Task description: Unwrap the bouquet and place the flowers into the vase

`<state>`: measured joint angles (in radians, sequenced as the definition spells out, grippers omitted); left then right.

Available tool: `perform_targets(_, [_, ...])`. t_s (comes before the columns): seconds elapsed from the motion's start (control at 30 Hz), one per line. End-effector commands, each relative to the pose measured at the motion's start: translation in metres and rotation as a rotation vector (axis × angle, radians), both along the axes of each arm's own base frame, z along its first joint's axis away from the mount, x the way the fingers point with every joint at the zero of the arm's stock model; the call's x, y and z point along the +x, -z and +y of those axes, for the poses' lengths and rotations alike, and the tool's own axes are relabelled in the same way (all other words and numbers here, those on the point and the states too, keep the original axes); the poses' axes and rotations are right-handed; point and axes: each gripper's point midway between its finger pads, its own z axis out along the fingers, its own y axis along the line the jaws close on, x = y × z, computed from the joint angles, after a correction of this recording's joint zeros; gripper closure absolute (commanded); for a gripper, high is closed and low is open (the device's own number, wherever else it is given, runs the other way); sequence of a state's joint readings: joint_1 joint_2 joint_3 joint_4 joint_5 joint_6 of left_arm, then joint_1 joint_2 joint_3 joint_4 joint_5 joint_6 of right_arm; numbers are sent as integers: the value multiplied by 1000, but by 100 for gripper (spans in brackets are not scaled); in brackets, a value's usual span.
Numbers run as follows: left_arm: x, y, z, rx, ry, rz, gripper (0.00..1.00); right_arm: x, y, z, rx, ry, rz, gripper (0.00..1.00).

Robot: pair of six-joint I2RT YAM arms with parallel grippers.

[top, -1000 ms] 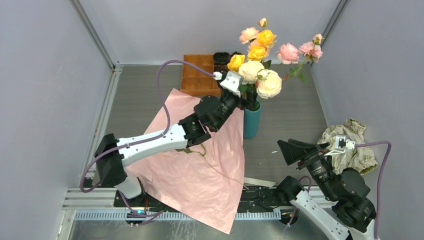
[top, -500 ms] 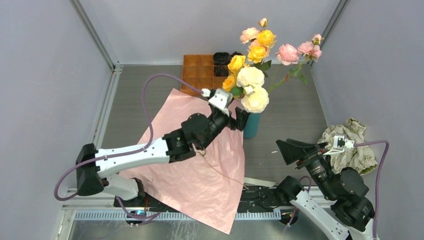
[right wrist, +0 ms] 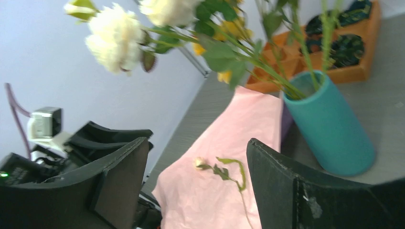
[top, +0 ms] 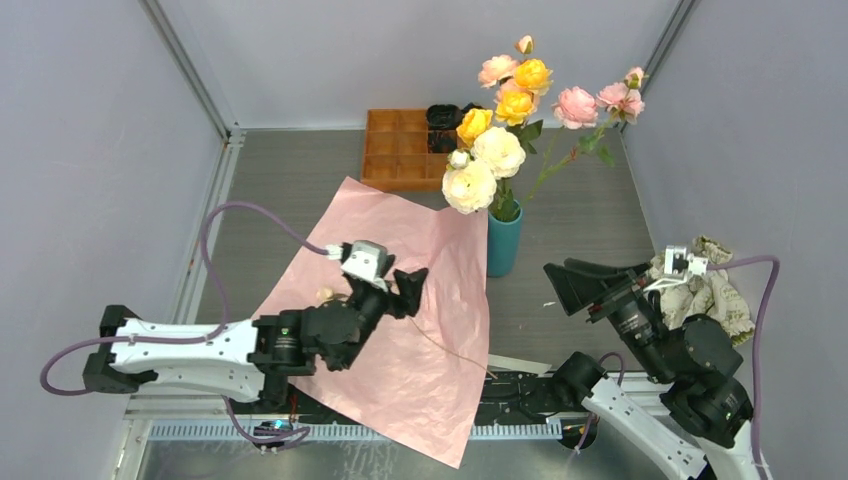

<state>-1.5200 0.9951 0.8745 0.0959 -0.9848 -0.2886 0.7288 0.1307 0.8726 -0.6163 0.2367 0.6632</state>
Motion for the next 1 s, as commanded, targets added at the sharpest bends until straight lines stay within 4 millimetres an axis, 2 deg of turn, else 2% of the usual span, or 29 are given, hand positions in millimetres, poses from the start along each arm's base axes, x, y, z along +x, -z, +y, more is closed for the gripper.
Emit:
perform_targets(0.0, [11,3,76,-35,-280,54,38,0,-85,28,51,-112,-176,20])
perform_targets(0.1, [12,-7,126,-104,-402,60,40,5,-108,68,57,-263,-178,21])
perform_targets(0.2, [14,-6,176,-176,-453,86,42,17,-108,111,61,-401,-126,24])
perform_targets(0.3, [14,-2,200,-231,-452,108,46,25,-92,143,67,-504,-56,28])
perform_targets(0.37, [14,5,206,-243,-444,118,47,25,-73,160,47,-533,-12,30])
perform_targets(0.43, [13,11,209,-248,-441,122,47,18,-50,179,-14,-547,15,31])
perform_targets(0.6, [14,13,209,-225,-457,102,47,-22,3,230,-238,-583,35,31])
perform_targets(0.73, [14,11,206,-191,-455,97,48,-42,60,268,-410,-608,113,30])
perform_targets(0.83, [14,11,209,-170,-455,98,48,-46,107,288,-546,-577,178,31])
perform_targets(0.97, [14,12,217,-181,-458,105,49,-42,157,297,-737,-509,246,31])
